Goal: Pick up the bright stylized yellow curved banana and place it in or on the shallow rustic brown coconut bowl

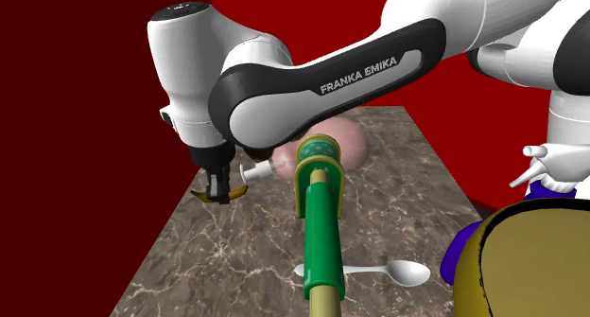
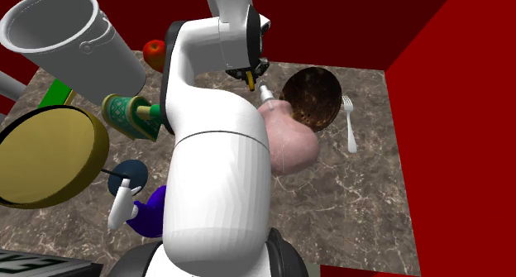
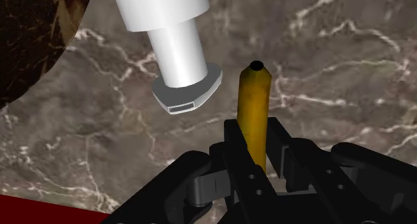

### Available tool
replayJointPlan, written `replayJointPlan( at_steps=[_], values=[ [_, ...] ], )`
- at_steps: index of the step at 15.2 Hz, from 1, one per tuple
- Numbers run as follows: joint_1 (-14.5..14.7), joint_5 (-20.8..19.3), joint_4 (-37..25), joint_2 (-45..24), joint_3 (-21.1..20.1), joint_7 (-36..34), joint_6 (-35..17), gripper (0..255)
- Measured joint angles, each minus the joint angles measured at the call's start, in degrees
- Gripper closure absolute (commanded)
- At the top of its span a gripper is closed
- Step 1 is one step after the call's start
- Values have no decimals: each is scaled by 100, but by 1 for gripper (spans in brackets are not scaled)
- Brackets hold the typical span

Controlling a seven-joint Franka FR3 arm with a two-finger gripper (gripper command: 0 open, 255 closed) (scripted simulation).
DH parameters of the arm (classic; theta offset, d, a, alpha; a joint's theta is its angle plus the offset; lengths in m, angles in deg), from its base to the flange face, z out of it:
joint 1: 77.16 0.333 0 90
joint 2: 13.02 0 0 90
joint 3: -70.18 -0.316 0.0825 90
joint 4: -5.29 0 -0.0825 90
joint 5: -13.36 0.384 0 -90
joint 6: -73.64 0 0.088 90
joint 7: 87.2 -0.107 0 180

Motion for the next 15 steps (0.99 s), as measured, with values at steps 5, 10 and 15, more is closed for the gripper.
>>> replayJointPlan(
  at_steps=[5, 10, 15],
  values=[
    [29, 21, -292, 9, -13, 44, 293, 255],
    [76, 31, -702, -13, -25, 96, 675, 255],
    [146, 17, -1192, -83, -30, 147, 1093, 255]
  ],
)
